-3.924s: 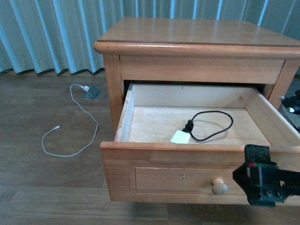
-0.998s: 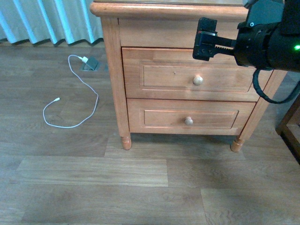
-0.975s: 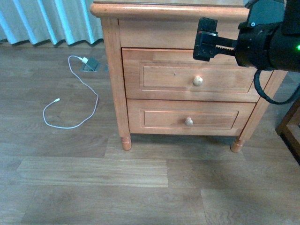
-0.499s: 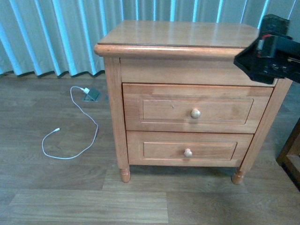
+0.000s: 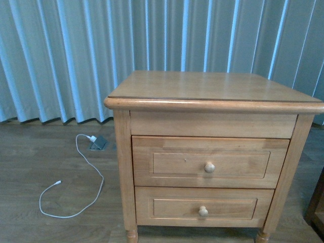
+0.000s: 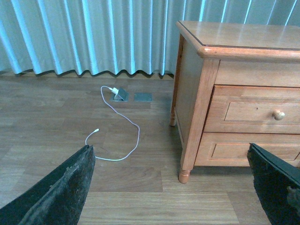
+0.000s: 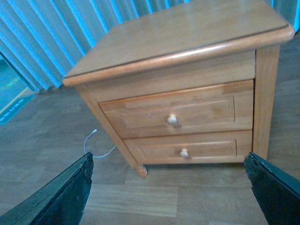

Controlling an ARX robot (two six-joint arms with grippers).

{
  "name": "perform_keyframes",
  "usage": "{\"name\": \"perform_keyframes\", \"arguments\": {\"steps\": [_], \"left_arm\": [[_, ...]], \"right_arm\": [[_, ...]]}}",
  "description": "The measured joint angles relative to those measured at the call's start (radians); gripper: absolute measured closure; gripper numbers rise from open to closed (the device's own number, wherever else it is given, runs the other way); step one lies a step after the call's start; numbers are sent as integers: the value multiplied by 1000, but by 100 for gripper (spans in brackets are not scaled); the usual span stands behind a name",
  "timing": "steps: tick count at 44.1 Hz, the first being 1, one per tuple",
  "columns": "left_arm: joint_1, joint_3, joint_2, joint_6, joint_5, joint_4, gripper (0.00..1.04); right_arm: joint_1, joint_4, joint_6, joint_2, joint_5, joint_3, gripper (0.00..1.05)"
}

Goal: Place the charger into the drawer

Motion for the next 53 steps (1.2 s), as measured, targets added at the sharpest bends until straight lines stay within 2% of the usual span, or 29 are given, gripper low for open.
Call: {"name": "perform_keyframes", "arguments": {"steps": [10, 11, 14, 15, 16, 19, 23, 26, 30, 33, 53], "left_arm": [[0, 0, 0, 0, 0, 0, 6], [0, 0, 0, 0, 0, 0, 6], [0, 0, 0, 0, 0, 0, 6], [0, 0, 0, 0, -1, 0, 6], [0, 0, 0, 0, -1, 0, 6], [0, 0, 0, 0, -1, 0, 6], [0, 0, 0, 0, -1, 0, 6], [0, 0, 0, 0, -1, 0, 6], [0, 0, 0, 0, 0, 0, 6], [0, 0, 0, 0, -1, 0, 6], [0, 0, 0, 0, -1, 0, 6]], "right_arm": [[-1, -2, 2, 0, 0, -2, 8], [5, 15, -11, -2, 28, -8, 10], [31, 139, -90, -18, 193, -58, 20], [32, 190, -151, -34, 262, -89, 27], [30, 204, -185, -47, 286, -106, 32], [16, 209, -241, -82, 288, -145, 46], [-45, 206, -266, -113, 201, -177, 60], [-69, 203, -273, -137, 200, -194, 71], [-77, 190, -281, -184, 196, -225, 92], [-77, 180, -283, -206, 195, -239, 103], [-77, 99, -288, -379, 195, -318, 103]]}}
